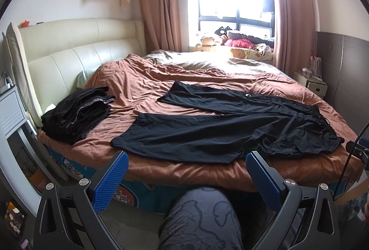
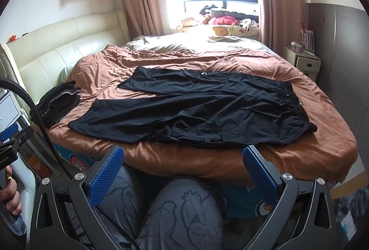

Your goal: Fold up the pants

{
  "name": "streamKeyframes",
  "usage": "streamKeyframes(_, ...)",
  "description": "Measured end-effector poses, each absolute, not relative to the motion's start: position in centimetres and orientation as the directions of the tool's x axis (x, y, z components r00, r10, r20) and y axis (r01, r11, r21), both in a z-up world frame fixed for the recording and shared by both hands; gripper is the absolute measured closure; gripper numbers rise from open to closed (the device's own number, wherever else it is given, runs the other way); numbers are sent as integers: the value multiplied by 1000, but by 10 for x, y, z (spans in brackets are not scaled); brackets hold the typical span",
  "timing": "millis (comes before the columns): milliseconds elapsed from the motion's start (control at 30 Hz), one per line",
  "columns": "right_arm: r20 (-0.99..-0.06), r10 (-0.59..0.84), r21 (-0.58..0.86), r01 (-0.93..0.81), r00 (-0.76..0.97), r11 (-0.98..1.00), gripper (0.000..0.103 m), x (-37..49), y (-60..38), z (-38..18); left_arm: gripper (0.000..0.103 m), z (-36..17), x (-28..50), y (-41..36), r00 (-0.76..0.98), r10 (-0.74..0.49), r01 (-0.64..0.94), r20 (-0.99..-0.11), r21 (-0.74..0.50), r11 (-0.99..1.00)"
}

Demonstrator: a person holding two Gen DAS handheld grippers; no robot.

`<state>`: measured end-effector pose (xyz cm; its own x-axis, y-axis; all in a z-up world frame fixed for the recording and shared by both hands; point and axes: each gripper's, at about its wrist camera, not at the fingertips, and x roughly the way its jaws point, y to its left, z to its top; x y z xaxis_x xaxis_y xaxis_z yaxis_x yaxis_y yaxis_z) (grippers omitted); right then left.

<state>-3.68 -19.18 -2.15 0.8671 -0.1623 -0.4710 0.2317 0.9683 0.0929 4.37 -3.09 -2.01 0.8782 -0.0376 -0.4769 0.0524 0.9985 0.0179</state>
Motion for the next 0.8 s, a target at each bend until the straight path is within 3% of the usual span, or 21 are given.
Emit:
streamKeyframes(267, -494, -201, 114, 292, 846, 950, 0, -10, -225, -33, 0, -44, 94, -18, 853, -24, 15, -521, -22, 1000)
streamKeyframes(800, -578, -289, 178, 463, 764, 868, 0, 31, -287, -71, 1, -102, 177, 54, 785, 109, -204, -610, -88, 975)
